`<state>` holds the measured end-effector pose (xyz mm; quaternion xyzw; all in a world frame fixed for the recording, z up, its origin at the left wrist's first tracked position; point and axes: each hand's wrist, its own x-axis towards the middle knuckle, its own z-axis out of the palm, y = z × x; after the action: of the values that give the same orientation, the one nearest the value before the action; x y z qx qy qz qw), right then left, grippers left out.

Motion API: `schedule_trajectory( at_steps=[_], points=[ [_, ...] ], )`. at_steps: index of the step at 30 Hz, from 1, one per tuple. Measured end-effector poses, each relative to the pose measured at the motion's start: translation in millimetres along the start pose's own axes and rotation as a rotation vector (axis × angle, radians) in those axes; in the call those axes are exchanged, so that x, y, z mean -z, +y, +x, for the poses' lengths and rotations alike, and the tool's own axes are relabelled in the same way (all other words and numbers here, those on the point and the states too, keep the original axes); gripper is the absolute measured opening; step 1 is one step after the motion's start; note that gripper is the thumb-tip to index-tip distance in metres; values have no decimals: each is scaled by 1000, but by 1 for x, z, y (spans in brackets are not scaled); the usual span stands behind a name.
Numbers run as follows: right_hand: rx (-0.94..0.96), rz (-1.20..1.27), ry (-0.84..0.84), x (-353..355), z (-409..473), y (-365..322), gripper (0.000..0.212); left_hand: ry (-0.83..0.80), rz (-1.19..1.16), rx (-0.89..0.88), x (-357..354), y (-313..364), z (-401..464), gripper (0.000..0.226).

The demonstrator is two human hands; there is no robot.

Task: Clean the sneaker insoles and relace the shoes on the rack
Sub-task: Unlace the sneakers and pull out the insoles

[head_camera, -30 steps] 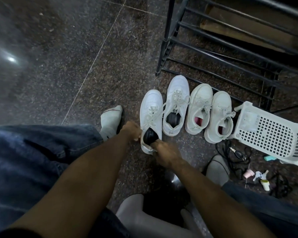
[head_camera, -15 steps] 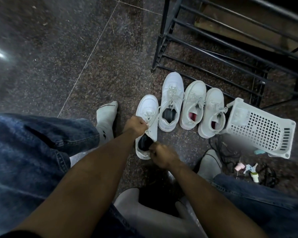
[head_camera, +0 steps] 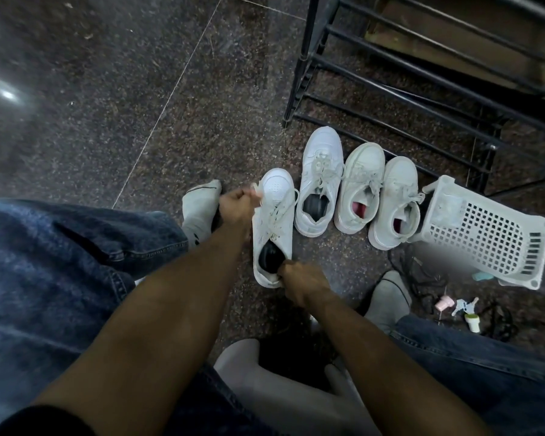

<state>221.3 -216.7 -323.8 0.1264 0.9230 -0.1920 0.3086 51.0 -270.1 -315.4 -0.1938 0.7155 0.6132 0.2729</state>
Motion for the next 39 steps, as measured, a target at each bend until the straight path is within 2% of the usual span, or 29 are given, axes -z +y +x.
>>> schedule_trajectory(
  at_steps=[3,7,10,12,14,15,18,19,20,22,25,30,32,34,37,39],
  points=[
    [1,11,-2,0,0,1,26,-26,-137,-99,-3,49,14,22],
    [18,-38,-42,4,2,1,28,-75,-128,-245,-12,110,25,23],
    [61,-80,-84,7,-1,0,27,-119,-82,-342,-15,120,27,14],
    [72,-22,-149,6,-3,4,27,-155,182,-431,-16,104,21,4],
    [28,131,-173,4,-3,10,24,-166,522,-368,-10,67,21,5],
    [-27,236,-134,4,-3,14,22,-188,655,-297,-5,45,20,4],
    [-212,441,104,6,-3,25,13,-324,1071,-69,10,-16,3,24],
    [-246,457,153,6,-2,27,8,-346,1113,-30,13,-30,-8,26],
    [-267,471,167,6,-1,26,6,-337,1089,2,16,-40,-18,26],
    [-267,496,132,8,2,21,17,-290,1021,-21,19,-53,-30,22],
    [-261,449,119,4,7,9,27,-359,1026,-115,21,-57,-32,10],
    [-285,346,151,-1,7,-2,32,-445,1082,-254,24,-42,-23,7],
    [-266,299,125,-2,6,-1,32,-480,931,-290,17,-27,-17,8],
    [-239,244,102,-1,3,1,35,-430,653,-269,5,-3,-14,16],
    [-192,212,41,3,4,4,32,-417,262,-293,-19,43,-10,16],
    [-192,276,5,6,7,7,25,-428,148,-313,-33,77,-11,14]
  ],
)
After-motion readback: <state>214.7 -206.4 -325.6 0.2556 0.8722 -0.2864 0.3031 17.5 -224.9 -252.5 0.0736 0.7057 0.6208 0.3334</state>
